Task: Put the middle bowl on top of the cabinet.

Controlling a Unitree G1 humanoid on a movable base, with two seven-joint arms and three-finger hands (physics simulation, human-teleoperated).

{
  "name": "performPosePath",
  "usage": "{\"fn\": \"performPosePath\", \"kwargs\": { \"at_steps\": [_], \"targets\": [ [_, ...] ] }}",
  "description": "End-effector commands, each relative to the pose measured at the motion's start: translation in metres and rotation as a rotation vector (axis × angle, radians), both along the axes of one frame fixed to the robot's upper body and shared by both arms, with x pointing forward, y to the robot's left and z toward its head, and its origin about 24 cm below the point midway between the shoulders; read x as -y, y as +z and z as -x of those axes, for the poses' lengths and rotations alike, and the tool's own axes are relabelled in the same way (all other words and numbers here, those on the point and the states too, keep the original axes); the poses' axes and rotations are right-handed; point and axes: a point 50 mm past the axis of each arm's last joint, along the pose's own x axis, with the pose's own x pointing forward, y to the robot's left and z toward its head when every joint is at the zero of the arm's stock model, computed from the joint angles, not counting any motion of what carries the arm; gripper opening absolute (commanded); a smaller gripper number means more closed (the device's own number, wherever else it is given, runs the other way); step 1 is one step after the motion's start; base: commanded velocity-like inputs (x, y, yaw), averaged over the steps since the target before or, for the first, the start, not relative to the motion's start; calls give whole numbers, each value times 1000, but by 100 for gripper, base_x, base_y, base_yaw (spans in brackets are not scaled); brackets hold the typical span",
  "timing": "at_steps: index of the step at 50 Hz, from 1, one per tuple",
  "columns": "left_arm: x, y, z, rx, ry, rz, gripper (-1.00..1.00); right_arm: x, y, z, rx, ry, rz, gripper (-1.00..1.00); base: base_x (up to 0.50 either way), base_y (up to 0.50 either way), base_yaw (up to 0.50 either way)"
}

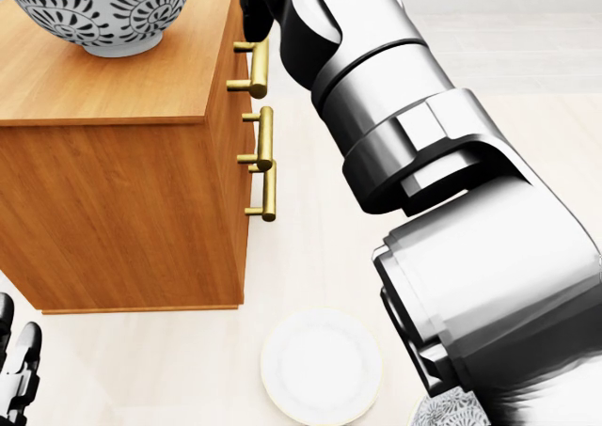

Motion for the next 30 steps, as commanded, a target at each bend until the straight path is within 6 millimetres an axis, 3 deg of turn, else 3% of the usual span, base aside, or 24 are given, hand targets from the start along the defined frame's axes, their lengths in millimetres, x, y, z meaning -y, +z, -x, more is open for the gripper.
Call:
{"fn": "performPosePath", "kwargs": {
  "at_steps": [1,30],
  "targets": [
    [1,0,0,1,-3,0,100,29,18,-4,29,-84,6,100,0,0,0],
    [3,0,3,1,-6,4,100,118,64,-2,95,-331,1,100,0,0,0]
  ]
}}
